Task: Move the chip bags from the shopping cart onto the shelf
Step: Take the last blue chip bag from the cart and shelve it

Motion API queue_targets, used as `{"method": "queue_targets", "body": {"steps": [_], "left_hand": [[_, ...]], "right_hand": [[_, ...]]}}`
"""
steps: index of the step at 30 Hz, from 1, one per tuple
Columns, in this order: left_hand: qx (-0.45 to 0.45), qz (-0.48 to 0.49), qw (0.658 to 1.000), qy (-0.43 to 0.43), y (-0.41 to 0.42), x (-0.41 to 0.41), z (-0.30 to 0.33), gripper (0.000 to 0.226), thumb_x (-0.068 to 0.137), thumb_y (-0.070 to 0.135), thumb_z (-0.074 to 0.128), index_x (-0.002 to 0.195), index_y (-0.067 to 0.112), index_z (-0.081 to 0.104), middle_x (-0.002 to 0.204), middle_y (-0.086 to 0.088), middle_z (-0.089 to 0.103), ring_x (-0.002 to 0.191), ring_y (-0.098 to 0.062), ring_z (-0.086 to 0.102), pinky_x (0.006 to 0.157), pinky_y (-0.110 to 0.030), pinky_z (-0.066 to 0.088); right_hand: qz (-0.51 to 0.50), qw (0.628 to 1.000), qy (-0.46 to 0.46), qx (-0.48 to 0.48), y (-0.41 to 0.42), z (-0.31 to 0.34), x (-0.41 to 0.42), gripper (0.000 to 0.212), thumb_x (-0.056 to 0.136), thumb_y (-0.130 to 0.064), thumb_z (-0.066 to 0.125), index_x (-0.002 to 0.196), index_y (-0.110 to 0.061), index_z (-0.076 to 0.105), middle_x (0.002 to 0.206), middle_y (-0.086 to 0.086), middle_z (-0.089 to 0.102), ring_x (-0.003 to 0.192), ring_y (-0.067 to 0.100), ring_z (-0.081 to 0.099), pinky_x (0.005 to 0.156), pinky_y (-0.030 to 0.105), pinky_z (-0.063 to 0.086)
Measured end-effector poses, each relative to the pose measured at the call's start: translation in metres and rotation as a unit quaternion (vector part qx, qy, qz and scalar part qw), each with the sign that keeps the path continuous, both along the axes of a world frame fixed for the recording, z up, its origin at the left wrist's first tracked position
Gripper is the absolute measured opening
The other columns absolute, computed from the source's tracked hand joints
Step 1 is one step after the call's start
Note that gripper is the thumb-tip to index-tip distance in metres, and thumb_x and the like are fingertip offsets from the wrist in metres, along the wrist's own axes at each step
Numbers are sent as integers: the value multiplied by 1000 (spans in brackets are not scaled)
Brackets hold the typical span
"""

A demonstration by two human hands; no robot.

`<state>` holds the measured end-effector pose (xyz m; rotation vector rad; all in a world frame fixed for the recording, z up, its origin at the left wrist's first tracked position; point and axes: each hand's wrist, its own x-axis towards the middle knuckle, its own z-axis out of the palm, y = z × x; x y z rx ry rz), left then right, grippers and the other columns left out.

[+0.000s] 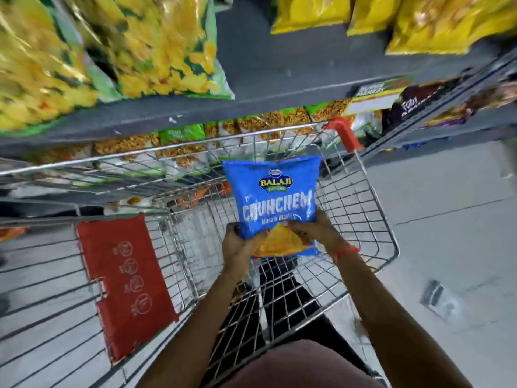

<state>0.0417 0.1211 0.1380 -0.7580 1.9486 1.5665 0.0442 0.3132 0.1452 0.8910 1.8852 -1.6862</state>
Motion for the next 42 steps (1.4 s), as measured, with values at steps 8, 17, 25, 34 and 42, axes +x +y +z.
{"method": "queue_targets", "body": {"steps": [8, 17, 25, 34, 42], "left_hand": [[50, -78, 971, 221, -4, -32, 126, 76, 48, 43, 80, 105, 15, 39, 95, 9, 63, 82, -5, 65, 70, -29, 55], [147, -107, 886, 427, 21, -72, 281, 69, 45, 39, 81, 102, 42, 41, 101, 23, 65, 93, 5, 64, 75, -19, 53], [165, -98, 784, 590, 62, -107, 424, 74, 43, 38, 82, 105, 41, 42, 117, 2, 62, 108, -10, 62, 90, -35, 53], [104, -58, 734, 668, 103, -170, 555, 84, 54, 31, 86, 124, 16, 42, 115, 6, 60, 108, -6, 59, 95, -33, 50], [46, 81, 757, 647, 130, -212, 553, 80, 55, 31, 86, 122, 17, 44, 108, 3, 58, 108, -24, 60, 92, -41, 50]], "right_hand": [[-68, 976, 206, 24, -5, 139, 1, 49, 65, -12, 82, 111, -11, 65, 109, 8, 73, 97, 17, 71, 77, 30, 60], [-147, 892, 417, 93, 6, 304, -6, 43, 57, -16, 85, 91, -32, 65, 87, -22, 74, 83, -6, 67, 68, 17, 56], [-150, 798, 574, 104, 47, 439, -36, 48, 47, -25, 85, 89, -32, 62, 83, -19, 73, 76, -7, 67, 59, 12, 54], [-105, 756, 642, 73, 88, 563, -113, 48, 61, -16, 84, 105, -18, 64, 100, -1, 73, 87, 9, 70, 68, 22, 57], [-74, 793, 602, 56, 101, 572, -199, 58, 63, -21, 83, 114, -16, 56, 115, 4, 67, 103, 20, 63, 73, 27, 51]]}}
